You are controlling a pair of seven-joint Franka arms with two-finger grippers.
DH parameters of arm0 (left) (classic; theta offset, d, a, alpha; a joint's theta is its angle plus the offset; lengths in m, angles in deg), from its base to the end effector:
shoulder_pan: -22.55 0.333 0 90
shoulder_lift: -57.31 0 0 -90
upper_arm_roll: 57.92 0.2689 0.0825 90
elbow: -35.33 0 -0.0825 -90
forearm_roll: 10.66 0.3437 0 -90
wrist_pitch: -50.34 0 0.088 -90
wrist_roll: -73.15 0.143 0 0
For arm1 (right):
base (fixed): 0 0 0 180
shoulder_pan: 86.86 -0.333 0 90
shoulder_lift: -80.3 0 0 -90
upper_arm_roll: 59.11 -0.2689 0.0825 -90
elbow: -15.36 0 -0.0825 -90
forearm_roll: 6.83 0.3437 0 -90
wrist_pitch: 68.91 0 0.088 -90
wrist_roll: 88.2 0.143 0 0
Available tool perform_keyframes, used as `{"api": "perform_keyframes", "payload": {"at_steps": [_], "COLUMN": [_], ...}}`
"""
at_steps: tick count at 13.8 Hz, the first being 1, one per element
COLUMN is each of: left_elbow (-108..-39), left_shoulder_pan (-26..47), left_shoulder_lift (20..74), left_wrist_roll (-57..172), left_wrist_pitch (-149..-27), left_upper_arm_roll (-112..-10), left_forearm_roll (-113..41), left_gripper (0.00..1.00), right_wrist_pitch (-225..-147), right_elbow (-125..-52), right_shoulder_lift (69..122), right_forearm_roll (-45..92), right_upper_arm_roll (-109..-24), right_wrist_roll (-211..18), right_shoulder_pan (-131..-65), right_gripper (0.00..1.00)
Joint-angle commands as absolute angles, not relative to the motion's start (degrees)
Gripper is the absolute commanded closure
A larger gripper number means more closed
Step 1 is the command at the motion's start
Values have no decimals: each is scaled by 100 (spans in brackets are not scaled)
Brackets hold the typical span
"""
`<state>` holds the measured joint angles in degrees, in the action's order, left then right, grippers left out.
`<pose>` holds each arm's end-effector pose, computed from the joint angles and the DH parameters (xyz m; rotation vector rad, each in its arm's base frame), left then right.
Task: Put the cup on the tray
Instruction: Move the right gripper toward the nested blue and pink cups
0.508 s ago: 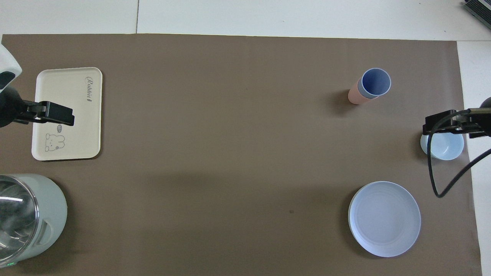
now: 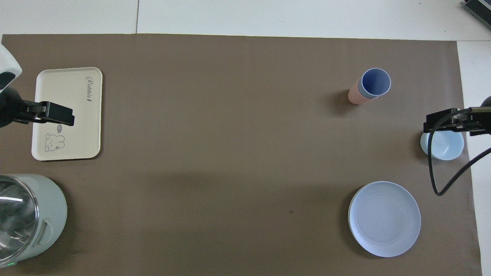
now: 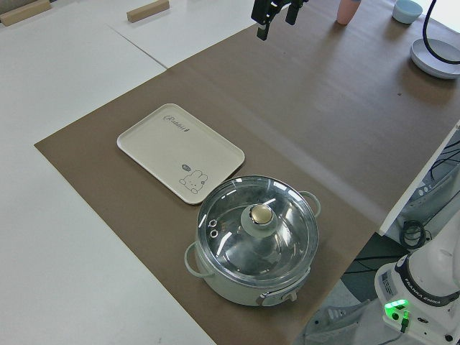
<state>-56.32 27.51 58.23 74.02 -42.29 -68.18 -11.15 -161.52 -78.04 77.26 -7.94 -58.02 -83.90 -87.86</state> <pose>0.5133 -0.0494 0.5412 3.1297 -0.1683 0.0512 0.5059 -0.0037 0.5468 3.1218 -0.1189 0.0623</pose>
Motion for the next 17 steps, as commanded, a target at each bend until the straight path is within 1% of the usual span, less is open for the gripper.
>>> {"api": "perform_keyframes", "payload": {"at_steps": [1, 3, 5, 6, 8, 11, 13, 17], "left_elbow": [-5801, -5810, -5810, -5836, -5845, -5854, -5854, -5872], "left_shoulder_pan": [2774, 2783, 2774, 2774, 2783, 2783, 2783, 2783], "left_shoulder_lift": [5969, 5969, 5977, 5986, 5986, 5986, 5995, 6004], "left_wrist_roll": [7491, 7464, 7447, 7438, 7438, 7464, 7456, 7403], "left_wrist_pitch": [-4327, -4283, -4222, -4212, -4221, -4265, -4265, -4283], "left_upper_arm_roll": [-6802, -6794, -6802, -6802, -6794, -6794, -6794, -6802], "left_forearm_roll": [-1127, -1127, -1127, -1127, -1127, -1127, -1127, -1127], "left_gripper": [0, 0, 0, 0, 0, 0, 0, 0], "right_wrist_pitch": [-17091, -17821, -18437, -18753, -18976, -19607, -19680, -19654], "right_elbow": [-8254, -8649, -8983, -9072, -9073, -9055, -9064, -9046], "right_shoulder_lift": [7634, 7643, 7783, 7940, 8283, 8994, 9311, 10049], "right_forearm_roll": [-412, -270, 359, 755, 1283, 2714, 3506, 5281], "right_upper_arm_roll": [-5788, -5788, -5788, -5788, -5796, -5788, -5796, -5797], "right_wrist_roll": [-9221, -10107, -11502, -12362, -13552, -15442, -16077, -18123], "right_shoulder_pan": [-8415, -8159, -7782, -7589, -7395, -7297, -7297, -7297], "right_gripper": [0, 0, 0, 0, 0, 0, 0, 0]}}
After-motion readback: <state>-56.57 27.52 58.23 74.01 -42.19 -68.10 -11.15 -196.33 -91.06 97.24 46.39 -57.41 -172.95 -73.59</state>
